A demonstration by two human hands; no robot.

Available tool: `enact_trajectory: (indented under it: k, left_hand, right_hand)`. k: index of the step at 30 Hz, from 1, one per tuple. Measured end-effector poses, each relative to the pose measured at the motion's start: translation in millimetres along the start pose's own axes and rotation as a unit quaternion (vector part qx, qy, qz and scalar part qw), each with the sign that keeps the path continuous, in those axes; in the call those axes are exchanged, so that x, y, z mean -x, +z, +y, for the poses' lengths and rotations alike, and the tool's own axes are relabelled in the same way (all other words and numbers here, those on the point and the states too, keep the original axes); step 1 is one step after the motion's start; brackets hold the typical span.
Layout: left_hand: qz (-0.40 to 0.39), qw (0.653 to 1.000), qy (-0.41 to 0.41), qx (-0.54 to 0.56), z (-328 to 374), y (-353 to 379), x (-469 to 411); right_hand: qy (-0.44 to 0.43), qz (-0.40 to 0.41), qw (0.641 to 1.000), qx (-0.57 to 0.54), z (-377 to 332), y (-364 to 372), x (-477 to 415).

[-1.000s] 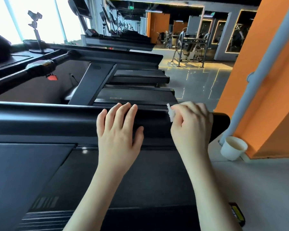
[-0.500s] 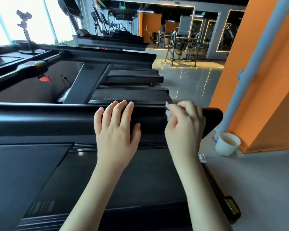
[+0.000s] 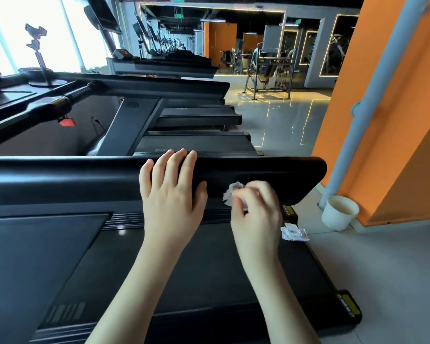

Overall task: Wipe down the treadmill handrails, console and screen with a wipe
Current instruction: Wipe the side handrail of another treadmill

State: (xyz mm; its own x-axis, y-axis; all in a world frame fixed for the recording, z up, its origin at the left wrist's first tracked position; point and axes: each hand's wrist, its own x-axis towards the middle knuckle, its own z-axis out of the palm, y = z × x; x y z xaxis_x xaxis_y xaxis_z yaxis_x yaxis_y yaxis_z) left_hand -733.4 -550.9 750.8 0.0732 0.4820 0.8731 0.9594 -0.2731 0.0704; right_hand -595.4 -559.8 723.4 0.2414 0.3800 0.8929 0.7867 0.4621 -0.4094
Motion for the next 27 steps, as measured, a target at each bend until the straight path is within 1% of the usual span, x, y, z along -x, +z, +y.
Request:
enact_trajectory:
  k: [4,6,7,9,11,16,18,20,21,23,25,27]
  left_hand:
    - [-0.009,1.0,0.003,-0.005,-1.0,-1.4,-0.1]
    - [-0.009,1.0,-0.002,-0.004,-0.3,-1.4,0.1]
    - [-0.009,1.0,-0.003,-0.004,0.0,-1.3,0.2]
    - [-0.009,1.0,-0.002,-0.004,0.0,-1.7,0.3]
    - [-0.011,1.0,0.002,-0.004,-0.5,-2.7,0.1]
    - [-0.016,1.0,0.003,-0.008,-0.7,-4.0,0.5]
    - [-0.016,1.0,-0.001,-0.006,-0.1,-4.3,0.5]
    - [-0.02,1.0,-0.001,-0.005,-0.1,-5.2,0.4]
    - [-0.023,1.0,0.0,-0.005,-0.6,-5.7,0.1]
    - [-0.032,0.999,0.006,-0.007,-1.9,-7.2,-0.6]
    - [-0.04,0.999,0.006,0.001,-3.3,-9.2,-1.1]
    - [-0.041,0.999,-0.004,0.004,-5.9,-11.8,-1.3]
  right_hand:
    - [0.047,0.07,0.996,0.016,19.1,-5.2,-2.4]
    - [0.053,0.091,0.994,0.016,15.9,0.8,8.9]
    - [0.045,0.086,0.995,0.011,11.5,5.8,17.6]
    - [0.014,0.047,0.999,-0.013,4.0,11.7,32.1]
    - [-0.002,0.027,0.999,-0.036,8.9,10.1,31.2]
    - [0.04,0.086,0.995,-0.019,19.2,6.3,25.5]
    - [0.033,0.067,0.997,-0.035,6.6,14.1,36.3]
    - [0.002,0.039,0.998,-0.046,-2.0,16.7,36.8]
    - [-0.008,0.037,0.998,-0.043,-1.4,15.9,29.7]
    - [-0.004,0.068,0.997,-0.029,3.1,11.2,9.9]
    - [0.025,0.11,0.993,-0.023,6.7,7.0,-4.3]
    - [0.036,0.121,0.992,-0.022,5.2,7.3,-3.0]
